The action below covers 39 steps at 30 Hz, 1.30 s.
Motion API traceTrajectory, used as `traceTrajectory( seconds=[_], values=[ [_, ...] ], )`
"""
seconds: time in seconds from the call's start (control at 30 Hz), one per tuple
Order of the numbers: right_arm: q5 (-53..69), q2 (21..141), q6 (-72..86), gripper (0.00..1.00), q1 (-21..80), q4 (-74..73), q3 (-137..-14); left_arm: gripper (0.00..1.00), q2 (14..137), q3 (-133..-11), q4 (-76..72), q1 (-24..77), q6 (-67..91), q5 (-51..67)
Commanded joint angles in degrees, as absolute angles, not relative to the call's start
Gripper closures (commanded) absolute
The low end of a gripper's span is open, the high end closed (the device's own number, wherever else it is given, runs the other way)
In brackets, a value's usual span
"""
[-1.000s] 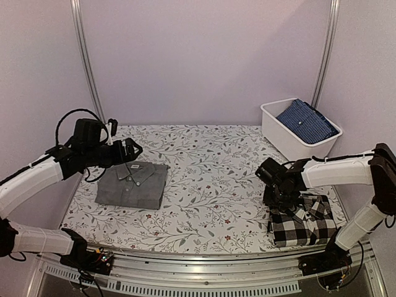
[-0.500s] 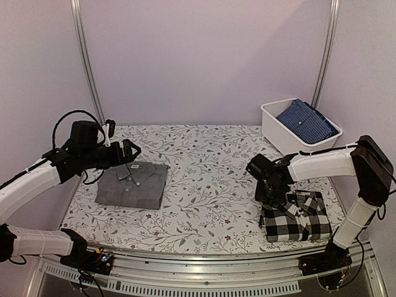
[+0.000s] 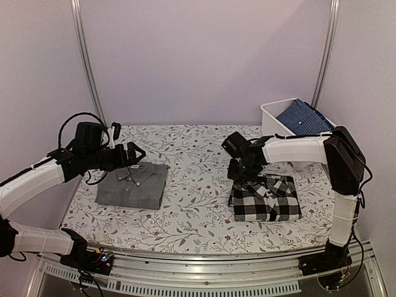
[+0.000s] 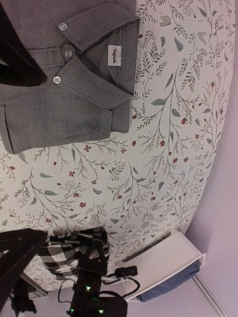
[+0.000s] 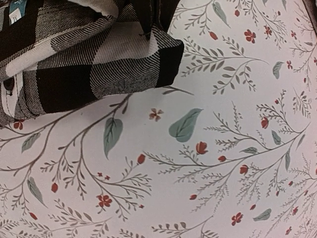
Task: Fold and stack the long sleeve shirts
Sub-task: Move the square-folded shirt to the center of the board.
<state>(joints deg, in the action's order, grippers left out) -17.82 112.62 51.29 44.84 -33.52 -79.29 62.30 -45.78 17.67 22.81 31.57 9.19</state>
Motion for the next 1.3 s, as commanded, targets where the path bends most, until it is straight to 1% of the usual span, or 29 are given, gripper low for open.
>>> traceTrajectory(
  seconds=[0.0, 0.23, 0.47, 0.5, 0.6, 0.67, 0.7, 0.8, 0.87, 0.97, 1.13, 1.2, 1.27],
  values=[
    [-16.48, 117.55, 50.16, 1.0, 45.04, -31.99, -86.29, 0.0, 64.43, -43.97, 15.58, 22.45, 32.37, 12.93],
    [-14.47, 128.09, 45.45, 1.0, 44.63, -32.95, -100.43, 0.0, 67.11, -42.6, 14.77, 23.93, 33.27, 14.41],
    [-10.36, 134.82, 42.84, 1.0, 43.71, -31.85, -109.66, 0.0, 71.52, -41.24, 15.03, 28.17, 35.16, 9.42],
    [-9.37, 135.46, 42.25, 0.96, 43.69, -31.6, -110.35, 0.0, 72.33, -41.14, 15.04, 28.86, 35.37, 8.51],
    [-7.59, 135.51, 40.88, 0.65, 43.68, -30.78, -110.65, 0.0, 74.84, -41.47, 15.4, 30.39, 35.68, 5.41],
    [-7.09, 133.96, 40.12, 0.36, 43.68, -29.97, -109.74, 0.0, 76.33, -41.92, 15.47, 31.44, 35.7, 3.88],
    [-6.88, 133.22, 39.69, 0.24, 43.68, -29.69, -109.29, 0.0, 77.17, -42.42, 15.63, 32.15, 35.6, 3.21],
    [-7.23, 129.75, 37.53, 0.03, 43.68, -29.47, -108.11, 0.03, 80.03, -44.76, 17.16, 34.82, 35.65, -0.64],
    [-7.42, 126.62, 36.54, 0.01, 43.77, -29.0, -106.68, 0.09, 82.78, -47.0, 19.5, 36.32, 36.05, -4.56],
    [-7.48, 122.81, 35.45, 0.01, 43.81, -27.76, -103.86, 0.25, 88.83, -52.15, 23.59, 38.93, 36.12, -9.61],
    [-7.35, 115.78, 33.21, 0.01, 43.86, -25.75, -99.97, 0.31, 97.01, -59.02, 28.16, 41.01, 36.74, -14.65],
    [-7.34, 113.97, 32.19, 0.01, 43.81, -25.46, -98.99, 0.37, 99.77, -61.12, 29.24, 41.34, 36.81, -15.49],
    [-6.99, 112.01, 31.64, 0.01, 43.86, -24.79, -97.58, 0.38, 102.06, -62.68, 30.0, 41.73, 36.97, -16.0]
  ],
)
